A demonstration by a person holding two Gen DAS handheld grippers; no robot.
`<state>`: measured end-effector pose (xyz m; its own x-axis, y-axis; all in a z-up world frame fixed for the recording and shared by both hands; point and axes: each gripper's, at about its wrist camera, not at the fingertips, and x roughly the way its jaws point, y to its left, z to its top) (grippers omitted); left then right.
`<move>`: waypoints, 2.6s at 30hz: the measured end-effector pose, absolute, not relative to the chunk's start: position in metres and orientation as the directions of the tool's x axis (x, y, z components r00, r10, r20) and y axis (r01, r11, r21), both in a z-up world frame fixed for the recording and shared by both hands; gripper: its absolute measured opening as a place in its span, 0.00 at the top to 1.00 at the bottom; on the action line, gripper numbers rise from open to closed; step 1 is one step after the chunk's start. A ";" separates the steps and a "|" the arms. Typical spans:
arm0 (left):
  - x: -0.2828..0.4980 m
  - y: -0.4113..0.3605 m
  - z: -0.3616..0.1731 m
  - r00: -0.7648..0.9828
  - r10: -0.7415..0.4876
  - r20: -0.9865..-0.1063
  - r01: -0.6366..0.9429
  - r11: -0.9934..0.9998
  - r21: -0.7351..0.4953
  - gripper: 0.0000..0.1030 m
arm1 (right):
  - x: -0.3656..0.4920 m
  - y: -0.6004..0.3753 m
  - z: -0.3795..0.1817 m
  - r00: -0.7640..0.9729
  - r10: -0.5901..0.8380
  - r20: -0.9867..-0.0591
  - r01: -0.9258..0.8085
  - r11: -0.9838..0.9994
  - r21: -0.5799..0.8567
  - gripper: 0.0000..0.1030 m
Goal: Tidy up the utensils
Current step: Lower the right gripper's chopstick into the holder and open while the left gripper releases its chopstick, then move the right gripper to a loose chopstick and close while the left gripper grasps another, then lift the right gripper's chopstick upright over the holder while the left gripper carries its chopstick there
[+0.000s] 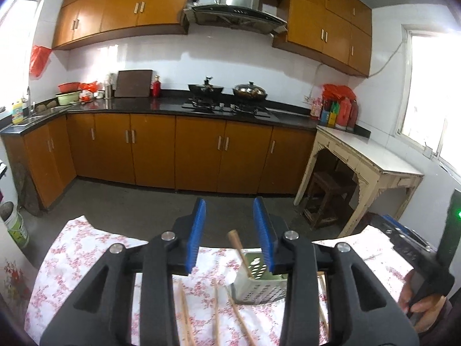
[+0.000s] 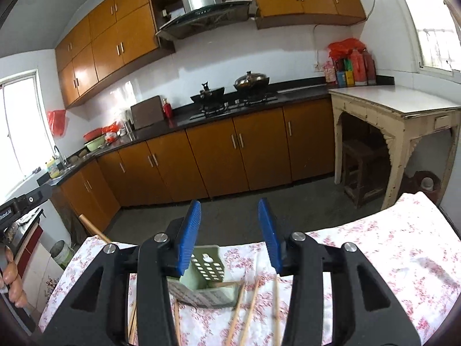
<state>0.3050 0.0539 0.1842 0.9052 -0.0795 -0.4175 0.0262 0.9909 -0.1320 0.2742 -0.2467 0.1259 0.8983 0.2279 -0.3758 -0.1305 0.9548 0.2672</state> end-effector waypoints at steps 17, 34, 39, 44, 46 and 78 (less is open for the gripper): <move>0.218 0.125 0.034 0.808 0.067 -0.586 -0.143 0.986 -0.085 0.55 | 0.214 -0.317 -0.021 0.768 0.081 -0.635 0.116 0.958 0.263 0.61; 0.224 0.093 -0.055 0.703 -0.051 -0.709 -0.034 0.994 -0.105 0.66 | 0.237 -0.279 -0.102 0.623 0.025 -0.782 0.131 0.982 0.136 0.93; 0.228 0.082 -0.069 0.658 -0.077 -0.749 0.014 0.996 -0.090 0.79 | 0.238 -0.279 -0.103 0.628 0.009 -0.778 0.123 0.986 0.111 0.93; 0.228 0.077 -0.080 0.632 -0.096 -0.769 0.035 0.995 -0.095 0.81 | 0.239 -0.278 -0.104 0.631 0.013 -0.776 0.121 0.986 0.115 0.93; 0.229 0.073 -0.085 0.619 -0.092 -0.780 0.041 0.996 -0.085 0.85 | 0.238 -0.279 -0.103 0.632 0.010 -0.775 0.119 0.987 0.110 0.93; 0.228 0.074 -0.088 0.625 -0.017 -0.781 0.013 1.000 -0.012 0.78 | 0.230 -0.274 -0.102 0.658 -0.012 -0.753 0.104 0.992 0.075 0.92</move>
